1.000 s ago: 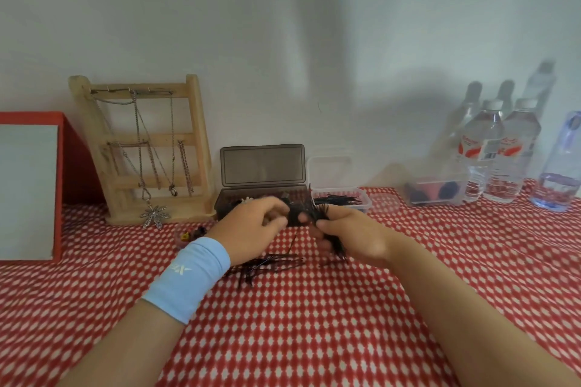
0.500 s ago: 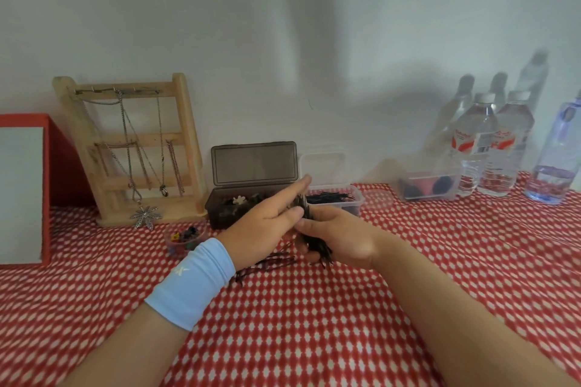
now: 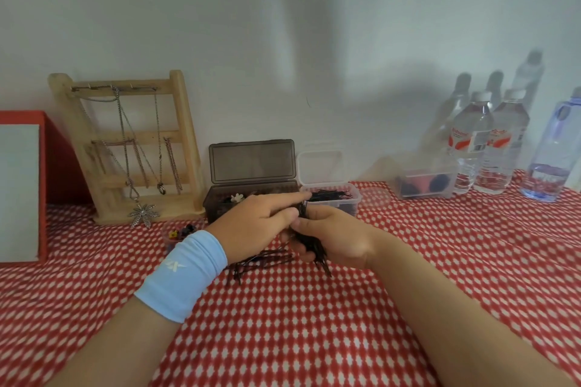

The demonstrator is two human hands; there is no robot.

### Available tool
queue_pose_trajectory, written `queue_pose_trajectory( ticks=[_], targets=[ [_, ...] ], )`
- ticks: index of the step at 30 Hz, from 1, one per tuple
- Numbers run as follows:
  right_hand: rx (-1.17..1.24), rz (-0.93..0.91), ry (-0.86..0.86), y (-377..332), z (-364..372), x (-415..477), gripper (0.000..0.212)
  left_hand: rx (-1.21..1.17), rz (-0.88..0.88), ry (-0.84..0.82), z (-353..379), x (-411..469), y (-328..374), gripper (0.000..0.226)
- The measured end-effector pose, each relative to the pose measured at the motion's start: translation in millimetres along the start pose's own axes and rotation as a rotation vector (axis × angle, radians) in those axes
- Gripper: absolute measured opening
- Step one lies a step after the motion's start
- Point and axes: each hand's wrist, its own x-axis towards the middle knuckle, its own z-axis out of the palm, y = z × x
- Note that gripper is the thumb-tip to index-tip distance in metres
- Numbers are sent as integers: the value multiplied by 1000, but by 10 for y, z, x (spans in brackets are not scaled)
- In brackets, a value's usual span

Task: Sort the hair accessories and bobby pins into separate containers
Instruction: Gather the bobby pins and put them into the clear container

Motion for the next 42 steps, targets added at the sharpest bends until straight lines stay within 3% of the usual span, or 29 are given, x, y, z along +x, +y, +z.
queue_pose_trajectory(
  ticks=[3, 5, 8, 10, 12, 14, 17, 23, 29, 32, 34, 37, 42],
  targets=[
    [61, -33, -18, -21, -12, 6, 13, 209, 26, 1, -7, -18, 44, 49],
    [85, -36, -32, -27, -16, 6, 10, 221, 26, -45, -3, -38, 34, 54],
    [99, -21, -23, -22, -22, -16, 16, -183, -48, -107, 108, 17, 10, 52],
    [211, -57, 19, -51, -33, -15, 18, -636, -91, 85, 185, 15, -5, 44],
    [406, -143, 92, -100, -50, 2, 17, -832, -164, 189, 224, 66, -23, 46],
    [594, -228, 179, -139, -62, 22, 16, -670, -253, 60, 236, 80, 61, 46],
    [708, -323, 276, -161, -63, 33, 15, -427, -285, -171, 340, 14, 124, 21],
    [683, -347, 304, -133, -21, 12, 13, -528, -324, -14, 407, 68, 136, 29],
    [573, -257, 272, -116, 27, 26, 14, -639, -396, -72, 390, 52, 104, 26],
    [680, -286, 339, -170, 7, 3, 11, -857, -495, -92, 382, 54, 162, 24],
    [683, -338, 401, -201, -17, -22, 10, -1149, -567, -18, 383, 68, 206, 26],
    [562, -406, 467, -215, -27, -37, 13, -1640, -566, -7, 372, 72, 301, 43],
    [187, -417, 552, -174, 31, -24, 14, -1932, -442, -69, 354, 72, 327, 63]
  ],
)
